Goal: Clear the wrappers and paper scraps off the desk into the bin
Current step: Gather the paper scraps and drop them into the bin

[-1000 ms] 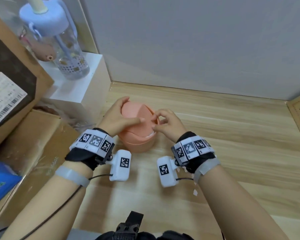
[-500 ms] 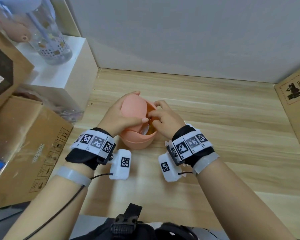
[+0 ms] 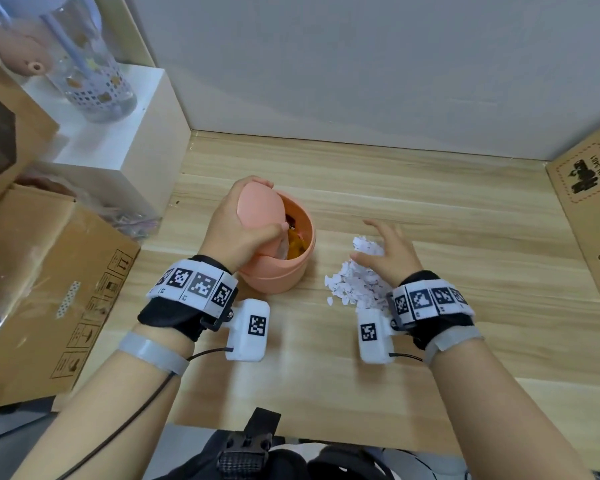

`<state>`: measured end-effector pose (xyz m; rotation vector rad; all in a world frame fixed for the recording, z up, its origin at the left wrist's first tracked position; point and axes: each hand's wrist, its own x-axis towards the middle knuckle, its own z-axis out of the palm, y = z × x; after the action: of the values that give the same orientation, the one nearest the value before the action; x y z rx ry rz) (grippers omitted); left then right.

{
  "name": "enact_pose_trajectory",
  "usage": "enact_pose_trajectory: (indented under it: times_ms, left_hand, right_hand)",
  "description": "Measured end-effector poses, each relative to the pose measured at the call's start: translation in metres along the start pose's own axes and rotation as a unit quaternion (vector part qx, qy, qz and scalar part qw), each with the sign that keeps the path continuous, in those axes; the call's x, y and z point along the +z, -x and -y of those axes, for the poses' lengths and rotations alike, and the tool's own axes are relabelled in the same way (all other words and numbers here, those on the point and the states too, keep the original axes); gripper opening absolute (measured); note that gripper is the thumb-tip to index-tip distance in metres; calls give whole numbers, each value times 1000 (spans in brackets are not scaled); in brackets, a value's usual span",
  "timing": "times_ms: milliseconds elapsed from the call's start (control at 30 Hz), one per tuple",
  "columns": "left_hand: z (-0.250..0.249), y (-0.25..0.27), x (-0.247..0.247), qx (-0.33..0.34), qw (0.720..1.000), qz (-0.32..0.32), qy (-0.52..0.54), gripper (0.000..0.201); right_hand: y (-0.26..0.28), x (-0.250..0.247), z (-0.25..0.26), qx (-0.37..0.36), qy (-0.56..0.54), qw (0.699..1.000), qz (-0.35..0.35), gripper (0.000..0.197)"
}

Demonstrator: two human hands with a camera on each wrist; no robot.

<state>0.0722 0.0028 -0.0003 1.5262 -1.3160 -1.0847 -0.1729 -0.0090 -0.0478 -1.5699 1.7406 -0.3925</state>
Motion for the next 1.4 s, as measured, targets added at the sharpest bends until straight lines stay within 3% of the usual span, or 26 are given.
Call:
enact_pose_trajectory:
  times_ms: [67,167,300,467,667,833,967,1100,1267,1400]
  left_hand:
    - [0,0,3,-2,1000,-2,1,58]
    - [0,0,5,-2,1000,-4,1,56]
    - [-3,2,5,-4,1000,-1,1,56]
    - [-4,4,5,-7,1000,-4,-2,56]
    - [-4,3,5,-13,1000,-3,-2,56]
    - [-5,4,5,-14,1000,-2,-1,63]
    - [-5,3,5,-21,1000,4,2,57]
    - [-3,2,5,-28,1000,4,11,57]
    - [-1,0,4,-39,999,11,12,58]
    - [0,-1,3,-36,999,20,7,58]
  right_hand:
    - [3,-2,-24,73,122,987,70,80]
    - [11,11,-42,80,236,954,165,94]
    - [15,23,-45,26,320,938,130,75]
    - [15,21,-46,5,214,976,48,38]
    - [11,3,-33,-3,131,991,0,33]
    - [12,-22,20,-84,33,995,-31,20]
    - [14,-26,84,-167,25,985,19,16]
    - [3,-3,118,-185,139,968,98,17]
    - [1,22,138,-149,253,946,136,9]
    - [-1,36,144,-92,232,958,143,7]
